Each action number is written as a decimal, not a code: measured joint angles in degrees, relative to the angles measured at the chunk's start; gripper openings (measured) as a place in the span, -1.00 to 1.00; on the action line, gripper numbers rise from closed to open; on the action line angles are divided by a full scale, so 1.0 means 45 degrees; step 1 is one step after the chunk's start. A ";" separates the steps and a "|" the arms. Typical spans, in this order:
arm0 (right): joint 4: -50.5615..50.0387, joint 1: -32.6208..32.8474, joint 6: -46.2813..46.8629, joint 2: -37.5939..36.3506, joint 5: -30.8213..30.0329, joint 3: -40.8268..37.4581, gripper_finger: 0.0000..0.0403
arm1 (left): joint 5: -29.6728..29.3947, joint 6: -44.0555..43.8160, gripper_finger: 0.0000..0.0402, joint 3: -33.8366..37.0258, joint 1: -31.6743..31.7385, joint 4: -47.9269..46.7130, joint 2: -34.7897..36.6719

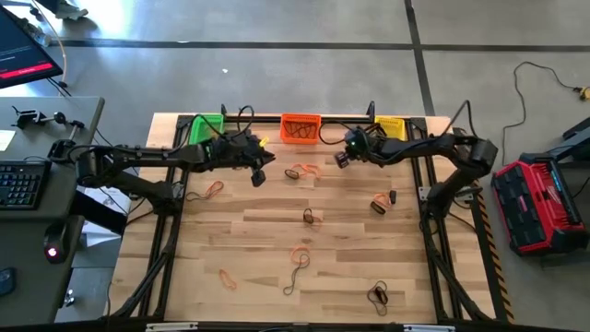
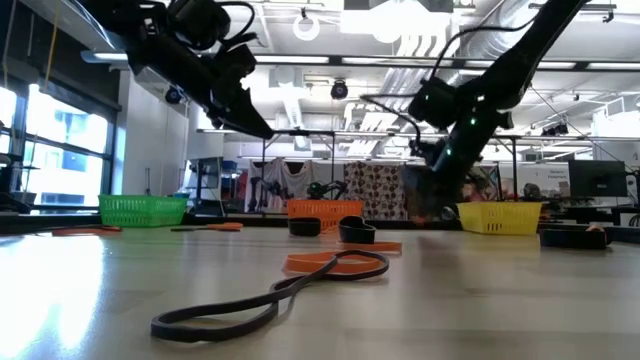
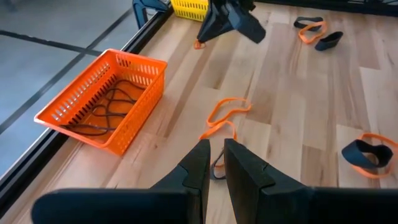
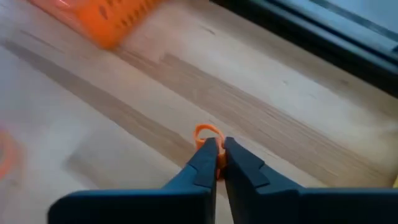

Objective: Sort rubber bands into baskets
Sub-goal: Put the top right orange rubber band into the green bin

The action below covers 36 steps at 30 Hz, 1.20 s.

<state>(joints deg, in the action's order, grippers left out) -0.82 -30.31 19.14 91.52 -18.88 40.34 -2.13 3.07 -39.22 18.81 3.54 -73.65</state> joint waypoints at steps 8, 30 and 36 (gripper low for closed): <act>0.0309 0.1269 -0.0975 -0.1486 0.0543 0.0000 -0.98 | 0.0005 -0.0010 -0.82 -0.0005 -0.0534 0.0086 0.0000; 0.4962 0.6600 -0.6102 -0.1825 0.1694 0.0015 -1.00 | 0.0150 -0.0960 -0.57 -0.0019 -0.2784 0.4216 -0.2754; 0.4999 0.6861 -0.6366 -0.1825 0.1419 0.0015 -1.00 | 0.0029 -0.2158 -0.38 -0.0029 -0.2732 0.4735 -0.2885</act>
<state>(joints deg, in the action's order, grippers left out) 21.67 0.56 -9.51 83.31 -12.49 40.40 -2.00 -6.64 -39.35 6.51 24.84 -86.63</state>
